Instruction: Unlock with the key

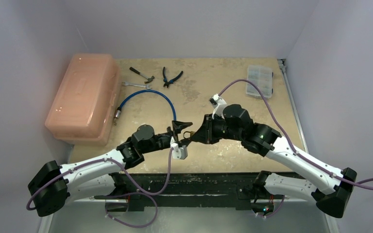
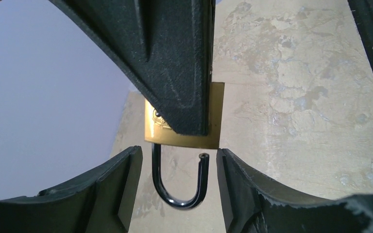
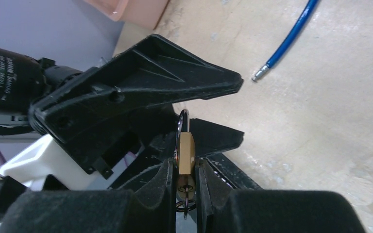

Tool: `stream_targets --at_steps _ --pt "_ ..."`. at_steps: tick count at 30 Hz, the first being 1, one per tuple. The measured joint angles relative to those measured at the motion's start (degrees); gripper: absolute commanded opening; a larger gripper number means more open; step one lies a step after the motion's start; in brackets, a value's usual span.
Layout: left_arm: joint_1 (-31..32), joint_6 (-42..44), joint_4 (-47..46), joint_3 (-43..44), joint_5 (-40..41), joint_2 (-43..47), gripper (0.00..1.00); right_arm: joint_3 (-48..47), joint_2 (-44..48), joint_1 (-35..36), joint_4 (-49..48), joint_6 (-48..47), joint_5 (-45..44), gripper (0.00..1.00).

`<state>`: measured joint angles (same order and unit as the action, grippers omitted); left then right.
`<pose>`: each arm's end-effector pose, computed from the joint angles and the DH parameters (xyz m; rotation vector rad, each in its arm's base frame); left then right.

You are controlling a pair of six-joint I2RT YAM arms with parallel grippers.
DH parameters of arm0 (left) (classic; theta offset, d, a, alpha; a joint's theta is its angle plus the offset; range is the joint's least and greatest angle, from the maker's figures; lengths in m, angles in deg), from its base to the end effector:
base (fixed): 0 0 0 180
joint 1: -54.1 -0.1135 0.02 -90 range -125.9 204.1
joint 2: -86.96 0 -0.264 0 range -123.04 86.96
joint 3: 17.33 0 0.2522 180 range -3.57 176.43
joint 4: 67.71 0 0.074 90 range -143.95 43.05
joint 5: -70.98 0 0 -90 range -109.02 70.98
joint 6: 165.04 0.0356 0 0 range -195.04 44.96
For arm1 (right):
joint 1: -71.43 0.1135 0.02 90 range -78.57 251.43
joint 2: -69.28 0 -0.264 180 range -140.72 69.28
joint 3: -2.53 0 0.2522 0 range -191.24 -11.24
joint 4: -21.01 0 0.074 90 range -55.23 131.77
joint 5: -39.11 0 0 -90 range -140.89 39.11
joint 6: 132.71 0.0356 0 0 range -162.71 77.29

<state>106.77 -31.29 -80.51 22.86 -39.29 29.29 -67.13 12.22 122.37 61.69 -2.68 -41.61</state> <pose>0.1275 -0.1875 0.2521 1.4039 0.8922 -0.4101 0.1335 0.1736 0.3387 -0.3240 2.2369 1.0942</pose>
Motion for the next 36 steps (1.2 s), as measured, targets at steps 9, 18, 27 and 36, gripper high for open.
stream_targets --at_steps 9,18,27,36 --pt "0.4 0.9 -0.8 0.0 3.2 -0.1 0.55 0.4 -0.7 0.0 -2.6 2.3 2.5 0.0" --pt "0.6 1.9 -0.8 -0.1 5.8 0.4 0.5 1.9 -0.7 0.0 -1.4 1.7 2.2 0.0" --pt "0.7 1.9 -0.5 -0.1 6.6 0.7 0.46 2.4 -0.7 0.0 -0.9 0.8 1.8 0.0" --pt "0.7 1.9 1.0 -0.1 6.4 0.9 0.45 2.1 -0.7 0.9 0.4 -5.6 0.5 0.0"
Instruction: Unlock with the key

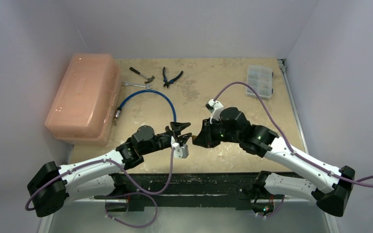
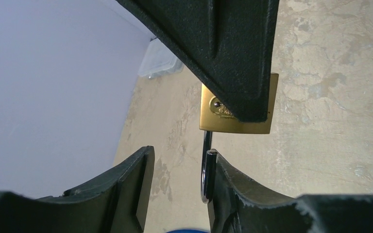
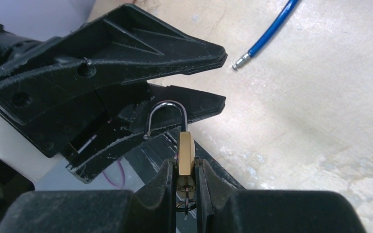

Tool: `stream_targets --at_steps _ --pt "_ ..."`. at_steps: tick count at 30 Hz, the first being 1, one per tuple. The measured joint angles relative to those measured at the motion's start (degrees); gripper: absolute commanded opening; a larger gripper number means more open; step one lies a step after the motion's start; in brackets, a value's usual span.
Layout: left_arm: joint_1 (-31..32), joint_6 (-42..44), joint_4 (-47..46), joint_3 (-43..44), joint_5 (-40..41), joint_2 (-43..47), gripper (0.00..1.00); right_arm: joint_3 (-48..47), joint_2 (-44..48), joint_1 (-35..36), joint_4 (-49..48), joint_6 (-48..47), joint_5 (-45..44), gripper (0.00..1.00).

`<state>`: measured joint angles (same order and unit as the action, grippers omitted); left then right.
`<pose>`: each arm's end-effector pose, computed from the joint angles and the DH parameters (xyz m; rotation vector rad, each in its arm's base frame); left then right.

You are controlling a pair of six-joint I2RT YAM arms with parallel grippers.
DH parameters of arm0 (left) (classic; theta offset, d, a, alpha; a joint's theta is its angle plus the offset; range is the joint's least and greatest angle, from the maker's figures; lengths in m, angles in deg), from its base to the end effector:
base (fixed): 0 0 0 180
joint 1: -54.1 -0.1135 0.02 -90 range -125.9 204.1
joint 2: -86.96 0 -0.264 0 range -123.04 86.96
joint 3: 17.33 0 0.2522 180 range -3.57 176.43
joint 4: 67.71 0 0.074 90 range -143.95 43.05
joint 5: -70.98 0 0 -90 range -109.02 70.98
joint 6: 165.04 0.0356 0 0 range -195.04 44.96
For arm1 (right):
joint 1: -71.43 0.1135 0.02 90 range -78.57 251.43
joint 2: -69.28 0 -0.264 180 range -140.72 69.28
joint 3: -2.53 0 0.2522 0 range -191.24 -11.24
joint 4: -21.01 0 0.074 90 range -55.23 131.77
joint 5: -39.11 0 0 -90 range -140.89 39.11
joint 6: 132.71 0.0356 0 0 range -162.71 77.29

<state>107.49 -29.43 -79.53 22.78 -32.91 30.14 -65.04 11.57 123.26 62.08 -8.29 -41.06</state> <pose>0.1275 -0.1859 0.2527 1.3763 0.9325 -0.3037 0.1316 0.1773 0.3233 -0.4577 2.2542 1.0290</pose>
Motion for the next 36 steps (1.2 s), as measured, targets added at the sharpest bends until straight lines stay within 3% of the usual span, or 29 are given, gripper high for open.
stream_targets --at_steps 3,13,24,29,32,36 --pt "-0.1 -0.5 1.2 0.0 -1.9 0.0 0.43 -0.8 0.0 2.0 2.3 -2.7 -2.7 0.0" --pt "-1.9 -2.0 8.5 2.9 -12.7 -2.2 0.22 -0.8 1.4 7.1 7.0 -10.3 -12.1 0.0" --pt "-3.9 -4.7 11.6 4.8 -22.6 -4.3 0.18 3.5 5.4 15.9 4.8 -18.7 -19.5 0.0" --pt "-4.7 -5.9 14.8 5.5 -27.5 -5.9 0.11 5.1 4.8 21.0 3.8 -22.6 -24.2 0.0" --pt "-5.4 -5.9 18.1 7.3 -30.8 -7.7 0.0 5.4 4.1 23.7 3.6 -25.3 -27.4 0.0" --pt "-6.2 -5.5 22.7 10.2 -34.2 -10.5 0.0 5.7 3.4 26.3 3.5 -29.4 -31.2 0.0"
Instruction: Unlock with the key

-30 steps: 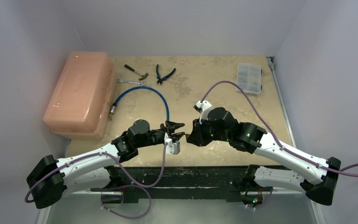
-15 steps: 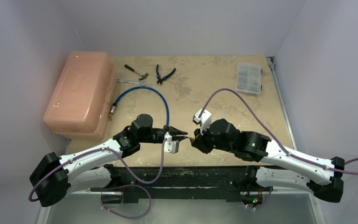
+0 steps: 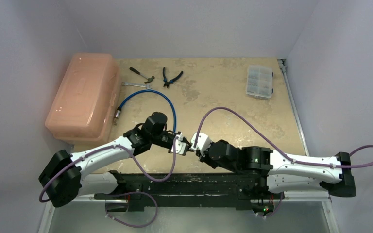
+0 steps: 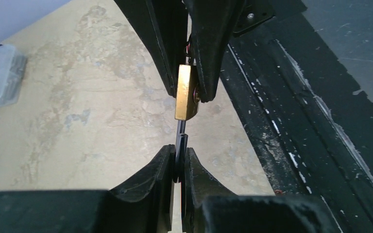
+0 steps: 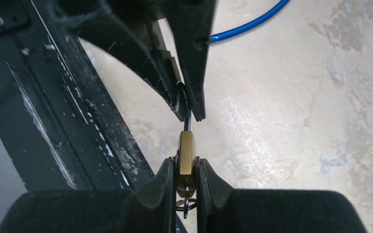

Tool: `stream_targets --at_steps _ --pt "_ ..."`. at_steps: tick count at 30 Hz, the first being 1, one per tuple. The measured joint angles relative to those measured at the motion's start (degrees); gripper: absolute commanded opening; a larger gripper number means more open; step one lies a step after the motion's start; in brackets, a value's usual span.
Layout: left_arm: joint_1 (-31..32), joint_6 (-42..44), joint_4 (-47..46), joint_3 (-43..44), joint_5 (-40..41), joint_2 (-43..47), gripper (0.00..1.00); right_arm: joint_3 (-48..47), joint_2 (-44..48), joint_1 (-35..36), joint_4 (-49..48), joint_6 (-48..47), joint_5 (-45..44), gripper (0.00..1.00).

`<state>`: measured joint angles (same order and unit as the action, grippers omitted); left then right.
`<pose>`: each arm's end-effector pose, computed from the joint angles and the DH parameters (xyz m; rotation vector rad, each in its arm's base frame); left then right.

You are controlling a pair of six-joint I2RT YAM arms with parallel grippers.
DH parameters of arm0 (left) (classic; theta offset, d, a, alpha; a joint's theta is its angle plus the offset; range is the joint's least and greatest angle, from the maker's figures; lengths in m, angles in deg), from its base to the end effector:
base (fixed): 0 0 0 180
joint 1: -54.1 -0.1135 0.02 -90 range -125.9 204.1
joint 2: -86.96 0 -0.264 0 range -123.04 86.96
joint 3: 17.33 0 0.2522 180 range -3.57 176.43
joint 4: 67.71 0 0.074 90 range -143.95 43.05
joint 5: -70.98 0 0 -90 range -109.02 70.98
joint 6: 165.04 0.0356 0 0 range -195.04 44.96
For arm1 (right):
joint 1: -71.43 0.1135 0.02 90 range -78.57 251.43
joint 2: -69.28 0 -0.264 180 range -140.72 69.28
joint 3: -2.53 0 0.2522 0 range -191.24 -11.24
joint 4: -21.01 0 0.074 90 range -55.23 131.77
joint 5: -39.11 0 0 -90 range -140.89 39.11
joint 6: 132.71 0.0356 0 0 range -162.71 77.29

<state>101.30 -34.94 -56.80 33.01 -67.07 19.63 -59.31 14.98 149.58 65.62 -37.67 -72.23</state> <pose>0.1476 -0.1984 0.2376 1.7122 1.0422 -0.9335 0.0541 0.1945 0.2964 -1.1380 1.8793 0.4147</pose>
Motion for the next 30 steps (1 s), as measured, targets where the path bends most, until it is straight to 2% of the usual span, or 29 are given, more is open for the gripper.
stream_targets --at_steps 6,7,9,11,16,21,30 --pt "-0.1 0.1 4.3 1.6 -3.2 -2.7 0.0 2.6 -0.1 3.4 -2.0 -6.4 -2.4 0.0" --pt "-0.1 0.1 4.8 1.7 -3.5 -2.9 0.05 2.9 -0.1 3.6 -2.2 -7.1 -2.6 0.0" --pt "-0.1 0.2 5.3 1.9 -3.6 -3.0 0.3 3.2 -0.1 3.9 -2.7 -8.3 -2.9 0.0" --pt "-0.2 0.7 5.2 2.0 -3.8 -3.0 0.47 3.5 -0.1 4.0 -3.6 -8.9 -3.2 0.0" --pt "0.1 0.6 2.5 2.1 -4.0 -1.8 0.62 3.7 -0.2 4.0 -7.6 -9.0 -3.2 0.0" --pt "0.1 0.0 0.1 1.9 -3.1 0.9 0.65 4.8 0.5 4.0 -9.2 -8.1 -3.1 0.0" --pt "-0.9 0.0 -1.9 0.1 0.3 5.6 0.65 7.4 5.3 4.0 -13.0 -4.5 -2.4 0.0"
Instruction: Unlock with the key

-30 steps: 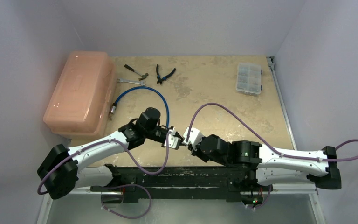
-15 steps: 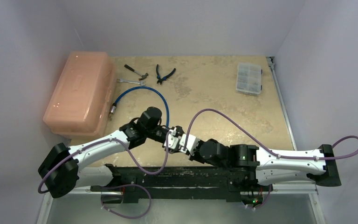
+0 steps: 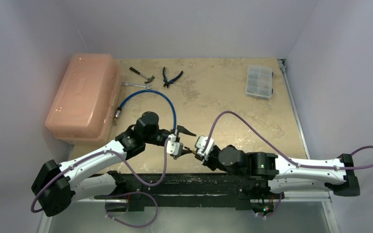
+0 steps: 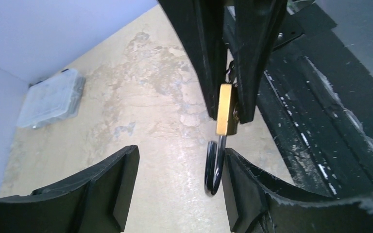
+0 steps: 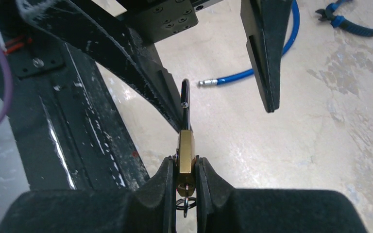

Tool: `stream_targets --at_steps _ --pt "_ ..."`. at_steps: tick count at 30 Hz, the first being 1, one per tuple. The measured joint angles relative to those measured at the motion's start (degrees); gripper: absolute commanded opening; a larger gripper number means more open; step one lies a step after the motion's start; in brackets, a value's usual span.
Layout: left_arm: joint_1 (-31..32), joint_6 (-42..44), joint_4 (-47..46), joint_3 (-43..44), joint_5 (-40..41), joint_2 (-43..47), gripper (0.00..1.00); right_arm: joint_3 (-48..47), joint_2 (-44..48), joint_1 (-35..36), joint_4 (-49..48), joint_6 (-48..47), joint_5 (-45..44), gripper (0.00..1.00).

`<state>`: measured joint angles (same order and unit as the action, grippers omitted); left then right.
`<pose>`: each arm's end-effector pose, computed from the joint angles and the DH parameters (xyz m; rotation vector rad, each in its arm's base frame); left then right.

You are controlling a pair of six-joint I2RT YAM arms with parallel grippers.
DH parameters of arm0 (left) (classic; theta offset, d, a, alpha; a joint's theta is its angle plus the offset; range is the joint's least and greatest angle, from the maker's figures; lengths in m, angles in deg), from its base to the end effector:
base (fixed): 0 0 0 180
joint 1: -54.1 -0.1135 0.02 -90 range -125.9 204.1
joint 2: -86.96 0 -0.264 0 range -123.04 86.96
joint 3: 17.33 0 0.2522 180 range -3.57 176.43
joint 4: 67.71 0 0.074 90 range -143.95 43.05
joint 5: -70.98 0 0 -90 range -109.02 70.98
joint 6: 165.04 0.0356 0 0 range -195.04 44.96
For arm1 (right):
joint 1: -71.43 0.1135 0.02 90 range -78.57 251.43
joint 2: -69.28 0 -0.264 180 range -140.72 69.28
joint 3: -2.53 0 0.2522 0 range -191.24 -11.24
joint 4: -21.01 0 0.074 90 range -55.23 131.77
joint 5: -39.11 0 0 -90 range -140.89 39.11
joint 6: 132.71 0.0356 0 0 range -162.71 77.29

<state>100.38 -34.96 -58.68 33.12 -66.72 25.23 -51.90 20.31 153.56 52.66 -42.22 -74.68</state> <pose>0.1428 -0.1874 0.2627 1.6468 0.9398 -0.8682 0.0407 0.1896 0.2896 -1.1119 1.6896 0.5069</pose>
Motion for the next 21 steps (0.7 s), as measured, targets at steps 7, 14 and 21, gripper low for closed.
stream_targets --at_steps 7,14,21 --pt "-0.8 0.0 -3.2 -1.8 2.6 3.0 0.64 3.4 6.9 0.0 -4.7 3.8 0.5 0.0" --pt "-1.6 0.1 -6.5 -3.2 7.2 4.7 0.62 5.3 11.5 0.0 -8.9 7.1 -0.9 0.0" --pt "-1.7 0.5 -13.1 -7.8 16.6 9.2 0.62 9.9 13.7 0.0 -16.3 15.8 -8.6 0.0"
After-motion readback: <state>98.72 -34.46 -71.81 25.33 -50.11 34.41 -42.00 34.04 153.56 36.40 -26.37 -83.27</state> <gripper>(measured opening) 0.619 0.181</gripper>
